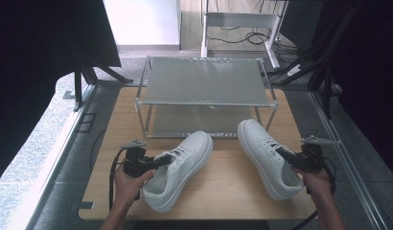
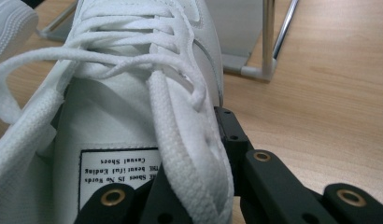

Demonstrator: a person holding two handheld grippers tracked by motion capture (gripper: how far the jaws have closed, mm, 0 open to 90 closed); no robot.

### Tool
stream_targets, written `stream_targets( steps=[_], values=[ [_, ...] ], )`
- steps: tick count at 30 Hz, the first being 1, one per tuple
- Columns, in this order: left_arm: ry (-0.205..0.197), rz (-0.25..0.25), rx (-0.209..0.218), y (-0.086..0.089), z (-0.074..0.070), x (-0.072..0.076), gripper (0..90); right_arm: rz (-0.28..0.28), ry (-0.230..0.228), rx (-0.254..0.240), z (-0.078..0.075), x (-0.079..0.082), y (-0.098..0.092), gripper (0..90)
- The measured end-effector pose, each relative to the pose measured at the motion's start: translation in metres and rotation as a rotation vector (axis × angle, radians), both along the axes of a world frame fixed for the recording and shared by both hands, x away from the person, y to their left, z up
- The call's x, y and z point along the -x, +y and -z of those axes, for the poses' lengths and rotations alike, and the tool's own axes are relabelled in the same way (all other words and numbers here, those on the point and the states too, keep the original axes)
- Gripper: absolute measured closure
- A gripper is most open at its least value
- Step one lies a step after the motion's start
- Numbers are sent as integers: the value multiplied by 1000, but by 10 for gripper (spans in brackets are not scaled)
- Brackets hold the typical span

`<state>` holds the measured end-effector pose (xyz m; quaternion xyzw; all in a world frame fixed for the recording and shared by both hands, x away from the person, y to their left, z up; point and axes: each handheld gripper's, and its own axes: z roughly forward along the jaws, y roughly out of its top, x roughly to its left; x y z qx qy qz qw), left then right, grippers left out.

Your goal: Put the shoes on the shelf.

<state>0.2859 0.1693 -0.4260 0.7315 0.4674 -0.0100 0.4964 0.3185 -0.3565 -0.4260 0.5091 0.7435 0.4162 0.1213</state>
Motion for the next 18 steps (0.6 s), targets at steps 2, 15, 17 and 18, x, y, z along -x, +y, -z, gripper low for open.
stream_targets(
  steps=[2,15,17,18],
  values=[
    [-15,3,-2,0,-7,0,832,0,-13,-4,-4,2,1,867],
    [-81,-4,36,8,-40,-2,834,-60,-86,-82,-33,9,12,867],
    [-100,-19,72,12,-44,-1,834,-68,-105,-100,-38,9,15,867],
    [-100,-19,72,12,-44,-1,835,-69,-115,-105,-39,10,17,867]
  ],
)
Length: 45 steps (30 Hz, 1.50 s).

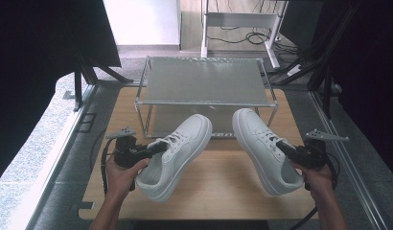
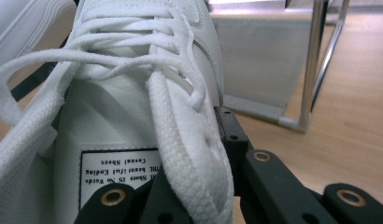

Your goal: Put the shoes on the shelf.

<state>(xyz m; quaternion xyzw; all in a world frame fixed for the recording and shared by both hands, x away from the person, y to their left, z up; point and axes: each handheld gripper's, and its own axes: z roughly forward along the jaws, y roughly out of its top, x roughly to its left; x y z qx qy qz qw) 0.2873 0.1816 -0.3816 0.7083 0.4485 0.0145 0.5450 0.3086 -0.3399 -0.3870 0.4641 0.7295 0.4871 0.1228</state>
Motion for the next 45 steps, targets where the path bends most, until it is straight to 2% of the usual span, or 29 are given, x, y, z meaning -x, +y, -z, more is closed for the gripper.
stream_targets(
  steps=[3,10,14,17,23,27,30,33,35,37,41,45],
  values=[
    [-18,-10,50,4,-6,-1,835,-4,-14,-12,-4,0,2,867],
    [-36,-19,82,6,-16,-8,834,3,-39,-55,-11,-2,6,868],
    [-45,-18,113,5,-25,-16,834,-4,-49,-72,-20,-7,9,867],
    [-54,-17,139,6,-35,-26,835,-4,-67,-87,-33,-12,13,868],
    [-60,-30,160,5,-46,-39,834,-4,-84,-103,-49,-20,16,868],
    [-65,-43,154,4,-56,-53,834,18,-90,-101,-64,-32,20,868],
    [-62,-48,153,4,-58,-58,834,21,-91,-105,-69,-38,22,868],
    [-56,-63,151,3,-60,-68,835,45,-91,-85,-81,-49,29,868],
    [-58,-87,152,2,-62,-73,835,49,-93,-79,-83,-52,31,868],
    [-51,-114,164,1,-63,-82,836,55,-88,-80,-91,-61,35,868],
    [-39,-117,179,3,-65,-91,835,62,-78,-102,-99,-72,39,868],
    [-32,-134,197,2,-71,-102,835,79,-75,-97,-106,-81,46,868]
  ],
)
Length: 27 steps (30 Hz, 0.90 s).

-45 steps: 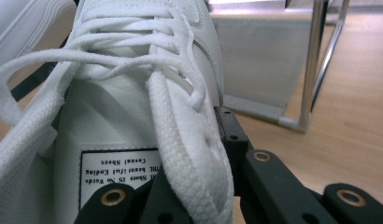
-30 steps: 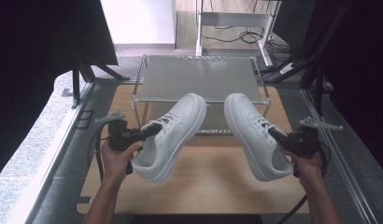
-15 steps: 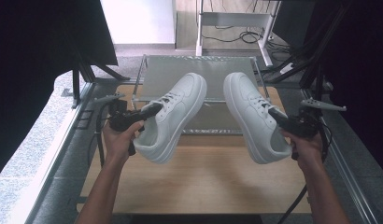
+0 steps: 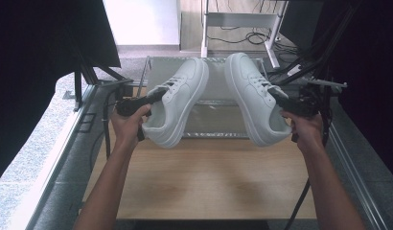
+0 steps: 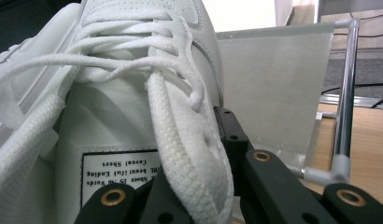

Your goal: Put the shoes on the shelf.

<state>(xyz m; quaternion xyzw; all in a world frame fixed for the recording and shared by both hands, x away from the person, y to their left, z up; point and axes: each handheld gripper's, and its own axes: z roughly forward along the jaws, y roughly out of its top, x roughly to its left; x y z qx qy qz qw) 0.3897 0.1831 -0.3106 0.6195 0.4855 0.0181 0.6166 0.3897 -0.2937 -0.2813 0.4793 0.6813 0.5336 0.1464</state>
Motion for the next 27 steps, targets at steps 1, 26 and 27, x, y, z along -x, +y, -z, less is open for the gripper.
stream_targets(
  steps=[1,26,27],
  values=[
    [0,0,0,0,0,0,835,0,0,0,0,0,0,868],
    [50,-102,29,-14,-35,-57,833,129,52,-59,-34,-64,49,867],
    [48,-104,27,-15,-37,-59,833,127,57,-56,-35,-66,51,867]
  ],
)
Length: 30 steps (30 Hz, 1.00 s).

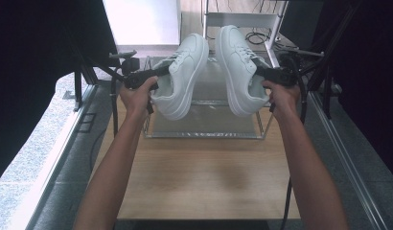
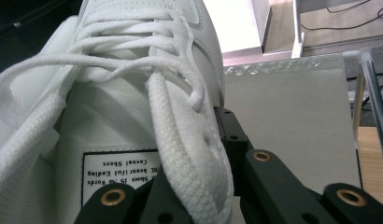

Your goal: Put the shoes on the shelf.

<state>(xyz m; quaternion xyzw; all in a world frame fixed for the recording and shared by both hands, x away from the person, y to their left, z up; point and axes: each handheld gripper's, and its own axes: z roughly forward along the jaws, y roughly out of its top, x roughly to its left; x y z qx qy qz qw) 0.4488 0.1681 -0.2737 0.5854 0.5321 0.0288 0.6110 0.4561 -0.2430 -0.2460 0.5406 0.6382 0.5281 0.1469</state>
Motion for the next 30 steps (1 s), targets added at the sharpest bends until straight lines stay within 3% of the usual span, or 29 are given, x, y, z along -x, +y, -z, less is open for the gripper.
stream_targets(
  steps=[5,10,11,14,17,23,24,25,26,27,30],
  values=[
    [21,-38,25,-4,-5,-18,832,19,19,29,-5,-17,15,867],
    [43,-86,13,-9,-4,-32,831,40,50,27,-5,-32,23,867],
    [54,-99,4,-10,-4,-38,827,73,56,47,-4,-38,28,867],
    [60,-114,-2,-10,-2,-42,827,101,54,71,-4,-43,31,867],
    [71,-127,12,-9,0,-48,826,97,72,62,-3,-52,29,867],
    [82,-166,-48,-21,-3,-59,825,131,111,76,0,-69,39,866],
    [93,-167,-53,-24,-1,-61,825,139,115,87,0,-72,42,865],
    [107,-173,-52,-27,1,-62,820,154,108,135,1,-75,50,864],
    [118,-187,-58,-31,3,-64,820,154,108,135,1,-75,50,864],
    [124,-198,-69,-35,5,-65,819,184,117,168,3,-77,57,863],
    [123,-222,-105,-42,8,-68,818,201,130,184,7,-80,61,862]
  ],
)
